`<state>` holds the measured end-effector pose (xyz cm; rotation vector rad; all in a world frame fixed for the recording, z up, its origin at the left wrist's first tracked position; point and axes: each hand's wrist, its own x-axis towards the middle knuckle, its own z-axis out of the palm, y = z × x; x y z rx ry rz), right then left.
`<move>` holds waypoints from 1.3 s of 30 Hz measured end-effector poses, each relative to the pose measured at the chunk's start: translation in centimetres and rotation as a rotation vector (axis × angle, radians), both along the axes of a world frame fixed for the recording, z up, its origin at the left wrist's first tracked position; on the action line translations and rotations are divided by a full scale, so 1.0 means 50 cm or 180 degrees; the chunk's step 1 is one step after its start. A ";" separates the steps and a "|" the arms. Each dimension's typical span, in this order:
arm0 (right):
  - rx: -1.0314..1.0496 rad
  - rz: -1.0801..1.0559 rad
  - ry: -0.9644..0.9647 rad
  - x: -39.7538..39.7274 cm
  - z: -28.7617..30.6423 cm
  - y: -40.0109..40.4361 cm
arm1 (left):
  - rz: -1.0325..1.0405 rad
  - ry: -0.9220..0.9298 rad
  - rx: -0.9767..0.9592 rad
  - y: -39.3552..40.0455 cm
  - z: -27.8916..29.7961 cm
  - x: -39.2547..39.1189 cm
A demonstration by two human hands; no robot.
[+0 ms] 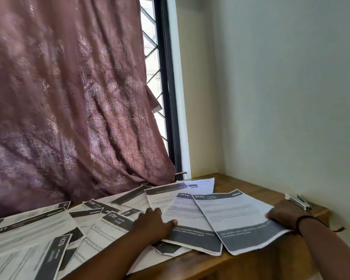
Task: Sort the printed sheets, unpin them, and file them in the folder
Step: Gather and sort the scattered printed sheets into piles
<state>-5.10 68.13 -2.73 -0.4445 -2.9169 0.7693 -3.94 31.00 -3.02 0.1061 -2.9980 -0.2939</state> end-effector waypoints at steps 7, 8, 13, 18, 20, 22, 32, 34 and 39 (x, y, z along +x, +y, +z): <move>0.0132 -0.0099 0.0069 0.021 0.010 -0.020 | 0.0282 -0.0179 0.0881 0.000 0.028 -0.017; 0.0142 -0.0101 0.0062 0.021 0.010 -0.021 | 0.0255 -0.0159 0.1203 0.000 0.034 -0.020; -0.0016 -0.0204 0.0127 0.012 -0.005 -0.013 | 0.0196 0.0280 0.2468 -0.017 0.069 -0.027; -0.0402 -0.0272 0.0268 0.006 -0.008 -0.010 | 0.0381 0.0428 0.4042 -0.019 0.104 0.002; -0.0546 -0.0291 0.0321 0.006 -0.011 -0.012 | 0.0384 0.0696 0.4453 -0.022 0.113 0.007; -0.0656 -0.0345 0.0384 0.009 -0.014 -0.015 | 0.0340 0.0998 0.4706 -0.026 0.123 0.006; -0.1894 -0.0416 0.1043 0.037 0.005 -0.062 | -0.0004 0.0521 0.5368 0.021 0.143 0.029; -0.2661 -0.0346 0.1166 0.045 0.026 -0.085 | -0.0088 0.0461 0.5105 0.046 0.127 0.027; -0.3274 -0.0081 0.0933 0.071 0.050 -0.128 | -0.0082 0.0531 0.4139 0.102 0.068 0.028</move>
